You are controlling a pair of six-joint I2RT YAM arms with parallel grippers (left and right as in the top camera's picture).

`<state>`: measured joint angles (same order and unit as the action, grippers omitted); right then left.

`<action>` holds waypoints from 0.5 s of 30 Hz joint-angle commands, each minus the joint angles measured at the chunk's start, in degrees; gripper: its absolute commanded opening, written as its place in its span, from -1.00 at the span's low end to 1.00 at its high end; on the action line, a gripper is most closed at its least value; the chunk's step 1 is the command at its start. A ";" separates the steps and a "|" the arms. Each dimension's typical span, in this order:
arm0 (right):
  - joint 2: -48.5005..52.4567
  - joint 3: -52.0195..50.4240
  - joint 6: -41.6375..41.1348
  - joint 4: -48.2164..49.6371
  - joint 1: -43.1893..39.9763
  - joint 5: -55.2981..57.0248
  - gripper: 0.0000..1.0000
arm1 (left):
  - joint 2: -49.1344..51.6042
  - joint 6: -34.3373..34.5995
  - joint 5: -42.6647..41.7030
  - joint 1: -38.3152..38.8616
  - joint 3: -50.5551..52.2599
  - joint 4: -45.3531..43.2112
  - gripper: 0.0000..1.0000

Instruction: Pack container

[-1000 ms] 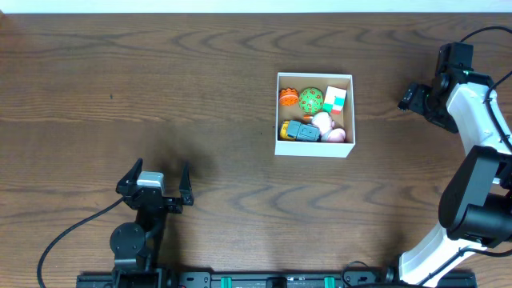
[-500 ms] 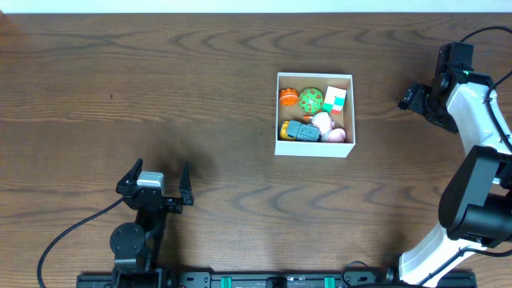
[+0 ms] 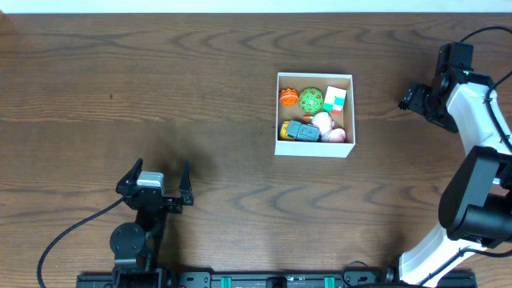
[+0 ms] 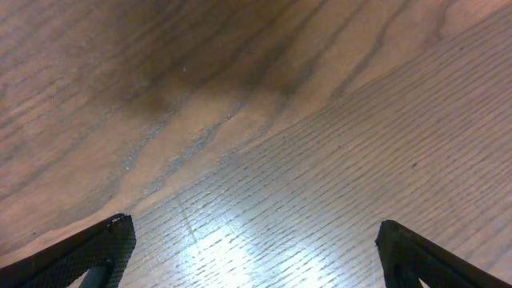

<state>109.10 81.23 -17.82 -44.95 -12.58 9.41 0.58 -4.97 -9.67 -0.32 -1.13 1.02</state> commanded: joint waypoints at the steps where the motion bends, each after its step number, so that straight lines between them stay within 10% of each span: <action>1: -5.05 0.07 -1.01 -0.02 0.59 0.20 0.97 | -0.35 -1.01 -0.20 -0.11 0.90 2.16 0.96; 15: -33.75 -1.18 -1.01 -0.24 12.13 0.17 0.99 | -0.35 -1.01 -0.20 -0.11 0.90 2.16 0.96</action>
<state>80.66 80.49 -17.82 -45.12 -3.09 9.43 0.58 -4.97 -9.65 -0.32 -1.13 1.02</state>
